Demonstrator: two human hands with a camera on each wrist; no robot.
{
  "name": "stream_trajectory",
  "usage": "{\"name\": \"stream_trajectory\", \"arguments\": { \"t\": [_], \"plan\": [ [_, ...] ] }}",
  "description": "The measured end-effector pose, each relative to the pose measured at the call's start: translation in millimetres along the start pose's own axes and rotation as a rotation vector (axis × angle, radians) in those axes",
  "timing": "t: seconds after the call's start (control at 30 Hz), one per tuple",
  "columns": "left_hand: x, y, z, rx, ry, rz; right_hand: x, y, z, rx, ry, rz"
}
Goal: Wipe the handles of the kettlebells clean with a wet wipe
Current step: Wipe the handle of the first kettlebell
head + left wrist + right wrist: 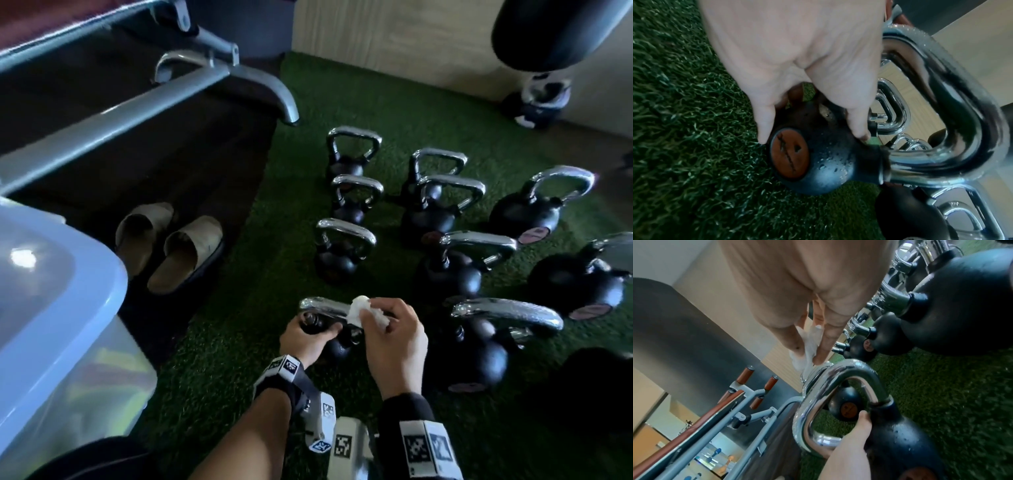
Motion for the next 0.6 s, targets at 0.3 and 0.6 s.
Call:
{"name": "stream_trajectory", "arguments": {
  "t": [0.3,0.6],
  "plan": [
    [-5,-8,0,0.127,0.001,-0.021,12,-12,0,0.088,0.090,-0.010],
    [-4,-19,17,0.233,0.059,0.059,16,-29,4,0.055,0.247,0.029]
  ]
}}
Point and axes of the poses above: each hand's wrist, its own z-axis away from the middle knuckle, its own y-axis out of the back of the hand, x = y × z, the point moved 1 cm from there along -z, towards the middle knuckle, and after that the axes turned 1 degree about z, right-handed, at the moved point
